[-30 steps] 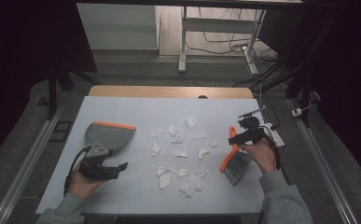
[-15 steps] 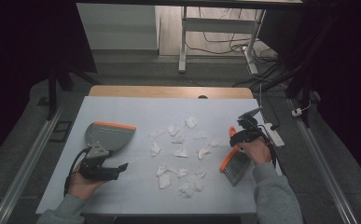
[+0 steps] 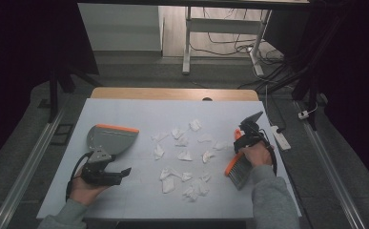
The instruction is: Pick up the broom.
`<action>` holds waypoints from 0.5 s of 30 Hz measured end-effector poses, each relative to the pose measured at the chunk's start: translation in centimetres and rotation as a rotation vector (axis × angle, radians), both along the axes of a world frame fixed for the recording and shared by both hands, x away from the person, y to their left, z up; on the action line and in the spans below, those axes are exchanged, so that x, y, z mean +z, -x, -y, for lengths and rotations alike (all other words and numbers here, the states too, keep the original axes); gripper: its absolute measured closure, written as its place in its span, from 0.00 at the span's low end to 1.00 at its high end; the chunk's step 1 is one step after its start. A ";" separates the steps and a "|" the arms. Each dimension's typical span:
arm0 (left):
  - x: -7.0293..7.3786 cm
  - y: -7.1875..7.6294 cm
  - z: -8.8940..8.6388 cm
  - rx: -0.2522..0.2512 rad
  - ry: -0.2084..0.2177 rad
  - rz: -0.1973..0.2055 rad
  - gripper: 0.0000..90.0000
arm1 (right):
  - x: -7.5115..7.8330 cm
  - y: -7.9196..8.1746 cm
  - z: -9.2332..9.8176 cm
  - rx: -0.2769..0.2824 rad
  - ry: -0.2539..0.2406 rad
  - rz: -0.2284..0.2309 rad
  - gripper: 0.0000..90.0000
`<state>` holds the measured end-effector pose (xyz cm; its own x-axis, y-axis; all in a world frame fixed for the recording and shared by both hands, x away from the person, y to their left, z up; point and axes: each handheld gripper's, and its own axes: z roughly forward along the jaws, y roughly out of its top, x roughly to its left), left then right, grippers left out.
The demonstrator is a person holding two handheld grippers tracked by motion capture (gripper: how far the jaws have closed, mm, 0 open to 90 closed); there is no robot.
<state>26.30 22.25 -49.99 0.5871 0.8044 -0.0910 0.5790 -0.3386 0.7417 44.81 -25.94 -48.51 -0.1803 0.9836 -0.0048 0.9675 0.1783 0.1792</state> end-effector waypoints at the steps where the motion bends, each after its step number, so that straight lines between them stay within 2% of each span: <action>1: 0.0 0.0 0.0 0.000 0.001 0.001 0.24 | -0.1 0.1 -0.2 -0.012 -0.001 -0.012 0.51; 7: 0.0 0.1 0.1 -0.003 0.001 0.002 0.24 | -0.2 0.0 -0.4 -0.044 0.005 -0.016 0.58; 11: 0.0 0.1 0.1 -0.002 0.002 0.000 0.24 | -0.2 -0.1 -1.4 -0.053 0.059 -0.021 0.67; 15: 0.0 0.1 0.0 0.001 0.002 0.001 0.23 | -0.2 -0.1 -1.5 -0.066 0.061 -0.025 0.72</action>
